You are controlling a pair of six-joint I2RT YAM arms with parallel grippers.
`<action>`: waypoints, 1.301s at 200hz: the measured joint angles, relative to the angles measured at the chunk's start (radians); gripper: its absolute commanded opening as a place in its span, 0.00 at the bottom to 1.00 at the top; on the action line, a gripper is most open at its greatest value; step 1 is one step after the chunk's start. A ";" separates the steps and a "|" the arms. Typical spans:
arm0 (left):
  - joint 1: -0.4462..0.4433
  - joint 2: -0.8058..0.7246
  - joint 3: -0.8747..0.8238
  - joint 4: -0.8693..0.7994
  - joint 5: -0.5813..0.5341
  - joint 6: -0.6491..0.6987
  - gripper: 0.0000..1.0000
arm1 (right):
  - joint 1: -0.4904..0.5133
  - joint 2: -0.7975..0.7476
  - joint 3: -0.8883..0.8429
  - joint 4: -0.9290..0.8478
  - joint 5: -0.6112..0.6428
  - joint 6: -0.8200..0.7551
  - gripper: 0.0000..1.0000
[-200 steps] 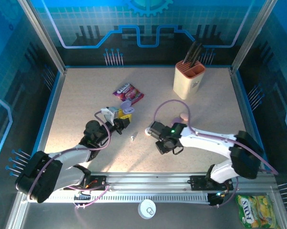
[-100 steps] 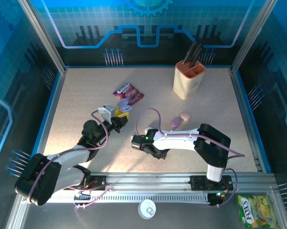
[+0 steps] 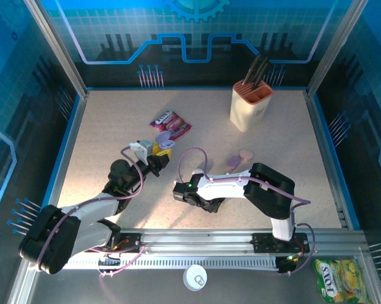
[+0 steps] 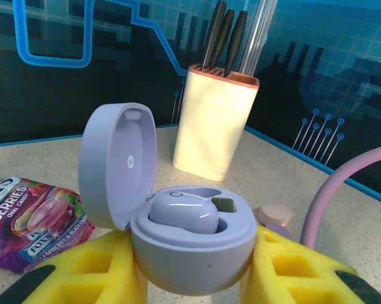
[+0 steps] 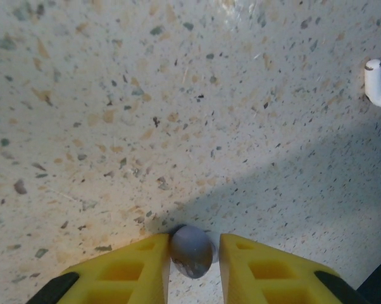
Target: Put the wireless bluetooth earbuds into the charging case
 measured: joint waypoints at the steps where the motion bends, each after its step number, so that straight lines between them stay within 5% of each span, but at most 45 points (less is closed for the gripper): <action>1: 0.000 0.000 0.000 0.000 0.000 0.000 0.35 | 0.000 0.000 0.000 0.000 0.000 0.000 0.25; 73: 0.000 0.000 0.000 -0.004 0.019 0.027 0.35 | -0.003 -0.022 -0.007 0.006 0.006 -0.006 0.20; 124: -0.064 0.019 0.000 -0.042 0.066 0.153 0.36 | -0.071 -0.307 -0.072 0.076 -0.084 -0.007 0.20; 189: -0.183 0.145 0.002 -0.024 0.153 0.224 0.33 | -0.292 -0.742 -0.131 0.232 -0.442 -0.041 0.19; 260: -0.278 0.198 0.009 0.034 0.253 0.245 0.33 | -0.424 -0.830 -0.133 0.391 -0.811 -0.040 0.20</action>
